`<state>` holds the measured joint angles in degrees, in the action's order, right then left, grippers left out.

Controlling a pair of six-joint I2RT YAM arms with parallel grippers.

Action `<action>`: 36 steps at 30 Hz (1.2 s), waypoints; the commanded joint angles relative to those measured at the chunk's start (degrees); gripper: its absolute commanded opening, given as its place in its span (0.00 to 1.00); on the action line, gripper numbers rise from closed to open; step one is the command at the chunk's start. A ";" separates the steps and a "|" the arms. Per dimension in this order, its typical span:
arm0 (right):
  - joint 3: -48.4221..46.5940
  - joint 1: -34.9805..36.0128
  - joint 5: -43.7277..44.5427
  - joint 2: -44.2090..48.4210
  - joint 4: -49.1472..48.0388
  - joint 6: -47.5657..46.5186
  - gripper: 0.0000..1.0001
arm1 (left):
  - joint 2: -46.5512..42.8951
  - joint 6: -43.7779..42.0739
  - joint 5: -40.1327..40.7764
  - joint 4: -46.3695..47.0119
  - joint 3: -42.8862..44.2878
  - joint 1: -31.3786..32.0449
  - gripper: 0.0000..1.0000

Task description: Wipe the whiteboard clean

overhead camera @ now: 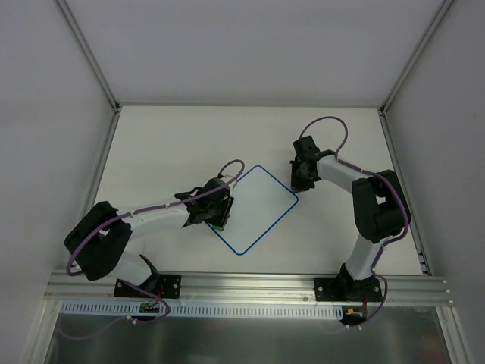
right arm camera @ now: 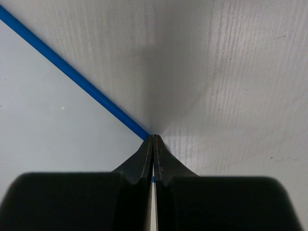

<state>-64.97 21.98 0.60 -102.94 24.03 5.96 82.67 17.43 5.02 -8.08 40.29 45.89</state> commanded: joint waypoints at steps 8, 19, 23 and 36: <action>-1.12 -0.36 0.36 0.19 0.40 -0.51 0.00 | -0.23 -1.17 -1.32 -0.01 1.37 0.95 0.00; -1.30 -0.36 0.02 -0.16 0.05 -0.07 0.01 | 6.62 -3.81 -3.62 -1.33 6.73 6.85 0.00; -1.21 -0.36 0.01 -0.16 0.14 -0.16 0.00 | 6.98 -3.11 1.65 -1.42 6.20 6.50 0.00; -1.04 -0.36 0.19 -0.42 0.05 -0.42 0.00 | 2.32 3.22 8.70 -1.50 3.30 -4.66 0.00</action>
<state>-64.97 21.93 0.56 -102.94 23.97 5.96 86.46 18.90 10.55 -8.51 44.03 42.76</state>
